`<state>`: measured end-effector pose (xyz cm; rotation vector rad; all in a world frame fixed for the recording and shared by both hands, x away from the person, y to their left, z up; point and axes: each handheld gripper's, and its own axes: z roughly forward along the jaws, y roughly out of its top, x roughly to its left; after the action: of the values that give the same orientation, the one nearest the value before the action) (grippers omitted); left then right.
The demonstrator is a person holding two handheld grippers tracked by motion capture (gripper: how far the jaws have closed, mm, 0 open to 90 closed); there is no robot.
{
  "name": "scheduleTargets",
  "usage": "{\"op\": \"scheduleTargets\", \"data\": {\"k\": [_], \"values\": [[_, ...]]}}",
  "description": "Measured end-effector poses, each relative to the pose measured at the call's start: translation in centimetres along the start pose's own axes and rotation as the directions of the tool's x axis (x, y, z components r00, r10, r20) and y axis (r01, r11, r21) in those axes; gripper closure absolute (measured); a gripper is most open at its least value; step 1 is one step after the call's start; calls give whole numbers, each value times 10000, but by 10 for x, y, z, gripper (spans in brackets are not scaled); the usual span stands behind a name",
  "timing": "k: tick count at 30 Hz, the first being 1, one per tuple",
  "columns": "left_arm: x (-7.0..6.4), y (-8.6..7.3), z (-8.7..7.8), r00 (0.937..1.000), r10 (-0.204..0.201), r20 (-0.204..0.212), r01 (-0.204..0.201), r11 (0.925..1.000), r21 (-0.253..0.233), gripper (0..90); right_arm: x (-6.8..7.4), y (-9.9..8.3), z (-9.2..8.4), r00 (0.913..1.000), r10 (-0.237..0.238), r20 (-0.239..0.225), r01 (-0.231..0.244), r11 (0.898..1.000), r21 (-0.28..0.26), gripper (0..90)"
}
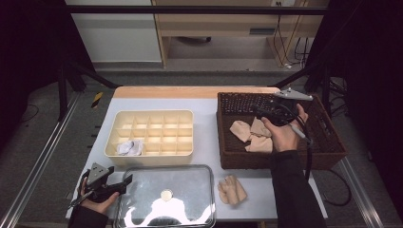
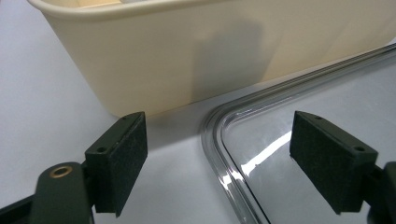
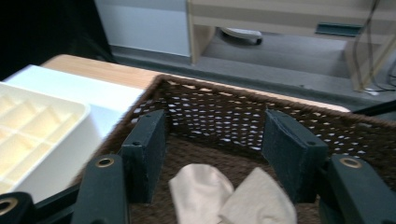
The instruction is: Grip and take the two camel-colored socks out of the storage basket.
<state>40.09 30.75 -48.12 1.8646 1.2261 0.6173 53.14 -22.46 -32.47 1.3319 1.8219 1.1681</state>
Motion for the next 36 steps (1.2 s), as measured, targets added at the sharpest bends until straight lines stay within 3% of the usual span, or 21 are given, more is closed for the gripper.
{"op": "scheduleTargets", "data": {"k": [8, 18, 28, 36], "values": [[0, 0, 0, 10000, -22, -5, 22, 10000, 39, 187, -13, -3, 32, 9991, 179, 380, -203, 9978, 632, 407], [1, 0, 1, 10000, -35, 76, 34, 9999, 95, 192, -33, -13, 60, 9969, 296, 725, -389, 9908, 1299, 428], [1, 0, 0, 10000, -54, 79, 54, 10000, 36, 192, -41, -25, 75, 9935, 125, 1134, -356, 9785, 2034, 471], [0, 0, 0, 10000, -47, 75, 46, 10000, 29, 192, -41, -31, 81, 9948, 27, 1017, -274, 9700, 2417, 477]]}}
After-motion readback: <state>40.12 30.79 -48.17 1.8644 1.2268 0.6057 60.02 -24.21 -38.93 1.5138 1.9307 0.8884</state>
